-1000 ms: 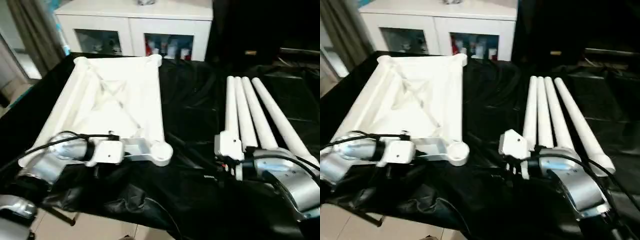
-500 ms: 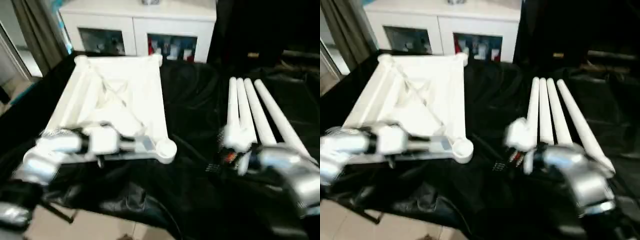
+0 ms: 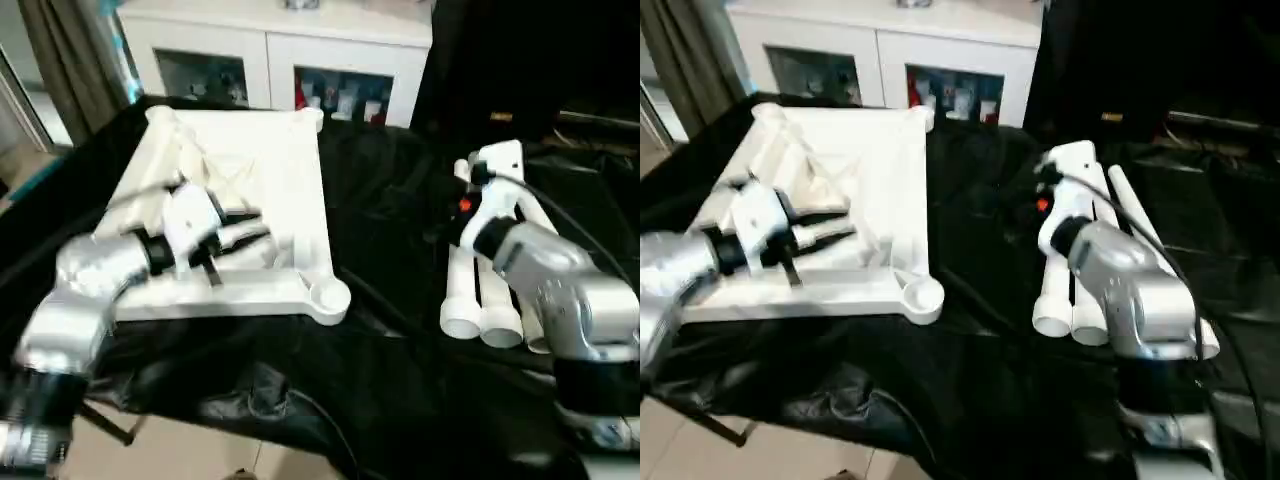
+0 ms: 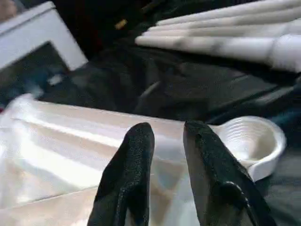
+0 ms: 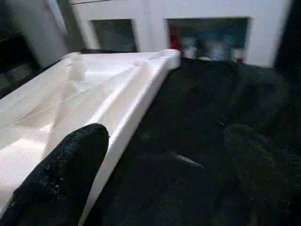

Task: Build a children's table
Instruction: Move table base, then pick table leg

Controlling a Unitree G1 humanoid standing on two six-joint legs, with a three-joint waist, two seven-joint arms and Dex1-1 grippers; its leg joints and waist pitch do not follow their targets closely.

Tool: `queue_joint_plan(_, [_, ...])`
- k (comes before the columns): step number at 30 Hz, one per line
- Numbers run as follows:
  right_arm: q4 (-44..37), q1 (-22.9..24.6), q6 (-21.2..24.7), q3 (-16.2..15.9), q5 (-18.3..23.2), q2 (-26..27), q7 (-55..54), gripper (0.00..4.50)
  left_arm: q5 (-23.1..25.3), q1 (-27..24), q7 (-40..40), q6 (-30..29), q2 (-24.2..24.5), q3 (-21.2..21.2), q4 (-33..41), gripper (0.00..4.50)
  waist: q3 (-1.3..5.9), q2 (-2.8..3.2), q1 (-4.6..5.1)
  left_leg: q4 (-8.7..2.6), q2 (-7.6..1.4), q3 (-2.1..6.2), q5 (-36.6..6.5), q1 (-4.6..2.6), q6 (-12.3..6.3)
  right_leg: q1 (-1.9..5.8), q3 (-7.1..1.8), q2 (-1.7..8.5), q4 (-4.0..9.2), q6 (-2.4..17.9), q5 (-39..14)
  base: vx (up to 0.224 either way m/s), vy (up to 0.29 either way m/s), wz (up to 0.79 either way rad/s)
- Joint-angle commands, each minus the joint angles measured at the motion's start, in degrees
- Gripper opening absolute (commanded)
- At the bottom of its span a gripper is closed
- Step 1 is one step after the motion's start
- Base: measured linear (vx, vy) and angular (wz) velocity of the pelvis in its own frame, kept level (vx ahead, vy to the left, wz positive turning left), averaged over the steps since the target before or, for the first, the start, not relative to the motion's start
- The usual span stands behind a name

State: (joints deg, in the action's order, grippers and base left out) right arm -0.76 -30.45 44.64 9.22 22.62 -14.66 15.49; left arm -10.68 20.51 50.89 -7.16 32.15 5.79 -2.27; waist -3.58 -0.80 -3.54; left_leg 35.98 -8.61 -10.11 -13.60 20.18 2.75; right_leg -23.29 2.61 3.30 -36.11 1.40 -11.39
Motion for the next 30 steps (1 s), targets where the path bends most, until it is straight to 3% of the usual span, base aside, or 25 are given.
queue_joint_plan(1, [2.19,-2.07,2.57,2.90,-1.27,0.56,-4.35,4.45,-2.44,0.28,-0.85,-2.58,-0.97,0.51,3.44,1.31,3.99,0.51,-0.01,-4.65,-3.81,1.15,2.41,-0.17,-0.85,3.13,-3.35,4.86,2.74,14.24,1.32,0.000,0.000,0.00])
queue_joint_plan(4, [3.58,-3.33,5.85,3.22,-3.09,0.62,-7.27,4.45,-3.30,0.22,-1.45,-4.93,-1.91,0.61,5.47,1.31,3.61,0.08,0.09,-4.80,-3.67,1.10,-0.45,-0.06,0.34,3.39,-3.39,4.81,3.37,13.80,-2.97,0.000,0.000,0.00])
queue_joint_plan(6, [4.27,-4.53,12.90,3.56,-3.59,0.62,-9.98,4.45,-4.51,0.44,-0.77,-6.71,-2.60,1.11,6.80,1.31,3.53,0.02,0.21,-4.90,-3.57,1.15,-0.83,-0.20,0.78,3.48,-3.48,4.65,3.55,12.63,-4.85,0.000,0.000,0.00])
queue_joint_plan(7, [4.27,-4.53,12.90,3.56,-3.59,0.62,-9.98,4.45,-4.51,0.44,-0.77,-6.71,-2.60,1.11,6.80,1.31,3.53,0.02,0.21,-4.90,-3.57,1.15,-0.83,-0.20,0.78,3.48,-3.48,4.65,3.55,12.63,-4.85,0.000,0.000,0.00])
queue_joint_plan(8, [5.43,-5.42,18.62,4.36,-3.57,0.69,-11.78,4.45,-6.74,0.60,1.10,-9.59,-2.92,2.26,8.99,1.31,3.55,-0.05,0.14,-4.99,-3.54,1.20,-0.82,-0.32,1.05,3.44,-3.46,4.59,3.51,12.29,-5.54,0.000,0.000,0.00])
queue_joint_plan(9, [5.80,-5.62,19.77,4.42,-3.82,0.61,-12.29,4.45,-7.30,0.57,1.72,-10.46,-2.88,2.61,9.74,1.31,3.55,0.01,0.06,-5.01,-3.56,1.22,-0.76,-0.22,1.08,3.42,-3.43,4.66,3.52,12.33,-5.58,0.000,0.000,0.00])
queue_joint_plan(20, [8.89,-6.02,27.42,5.40,-5.22,-0.45,-14.96,4.45,-11.14,0.28,7.46,-18.96,0.43,6.23,15.21,1.31,3.71,0.05,0.08,-4.95,-3.57,1.13,-0.27,-0.18,2.01,3.55,-3.42,4.54,3.30,11.98,-3.71,0.000,0.000,0.00])
queue_joint_plan(30, [11.12,-7.09,29.98,6.25,-5.35,-0.70,-15.04,4.45,-10.50,-0.14,7.89,-20.41,1.41,6.96,16.59,1.31,3.79,-0.06,0.01,-4.86,-3.51,1.11,0.42,-0.13,2.06,3.65,-3.42,4.54,3.26,11.76,-3.47,0.000,0.000,0.00])
